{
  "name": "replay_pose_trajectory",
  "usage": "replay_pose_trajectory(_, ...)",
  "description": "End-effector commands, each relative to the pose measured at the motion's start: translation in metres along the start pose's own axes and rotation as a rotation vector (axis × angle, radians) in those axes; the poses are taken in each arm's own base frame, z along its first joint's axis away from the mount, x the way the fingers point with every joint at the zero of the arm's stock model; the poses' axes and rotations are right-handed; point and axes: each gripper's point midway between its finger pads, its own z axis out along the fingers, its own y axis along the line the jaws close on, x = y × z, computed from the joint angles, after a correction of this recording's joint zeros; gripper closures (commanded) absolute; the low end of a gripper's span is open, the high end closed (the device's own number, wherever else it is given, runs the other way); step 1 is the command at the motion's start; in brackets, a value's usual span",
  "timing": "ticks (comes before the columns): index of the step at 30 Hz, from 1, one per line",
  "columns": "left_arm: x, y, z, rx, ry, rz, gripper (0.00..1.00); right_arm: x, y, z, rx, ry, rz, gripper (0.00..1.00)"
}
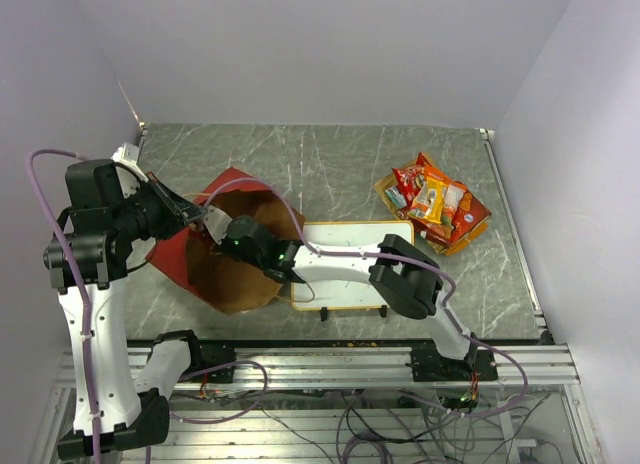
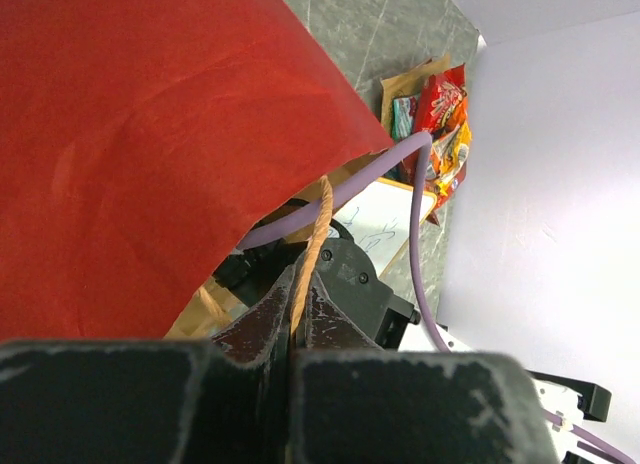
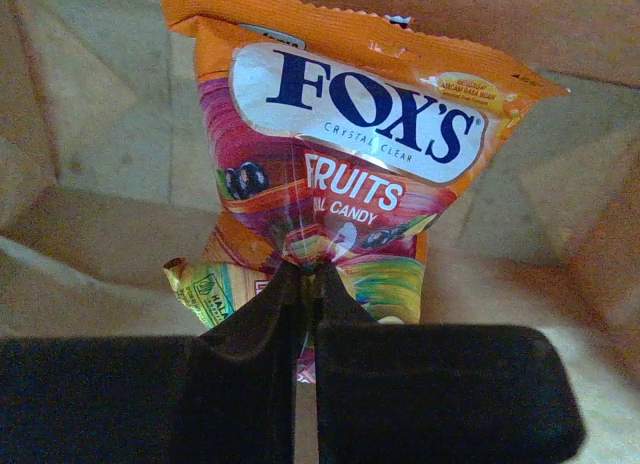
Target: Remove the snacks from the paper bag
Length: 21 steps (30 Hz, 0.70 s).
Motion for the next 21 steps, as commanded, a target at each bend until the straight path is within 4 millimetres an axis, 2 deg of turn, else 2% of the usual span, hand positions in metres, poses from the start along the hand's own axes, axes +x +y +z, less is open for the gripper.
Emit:
replay_pose_trajectory(1,-0.008,-0.002,-0.001,-0.003,-0.032,0.023,0.93,-0.040,-0.011,-0.016,0.006,-0.094,0.019,1.00)
replay_pose_trajectory(6,-0.012,-0.004,-0.002,0.004,-0.052,0.023,0.93,-0.054,-0.005,-0.037,-0.071,-0.118,0.015,1.00)
replay_pose_trajectory(12,-0.015,-0.004,0.002,0.016,-0.069,0.017,0.93,-0.073,-0.006,-0.079,-0.133,-0.144,0.020,1.00)
replay_pose_trajectory(13,-0.016,-0.005,0.003,0.019,-0.073,0.018,0.93,-0.079,-0.009,-0.090,-0.137,-0.156,0.019,1.00)
replay_pose_trajectory(17,-0.017,-0.004,0.006,0.024,-0.076,0.017,0.93,-0.078,-0.009,-0.124,-0.184,-0.153,-0.008,1.00)
replay_pose_trajectory(21,-0.019,-0.008,0.009,0.046,-0.080,0.010,0.93,-0.092,-0.020,-0.163,-0.186,-0.206,-0.029,1.00)
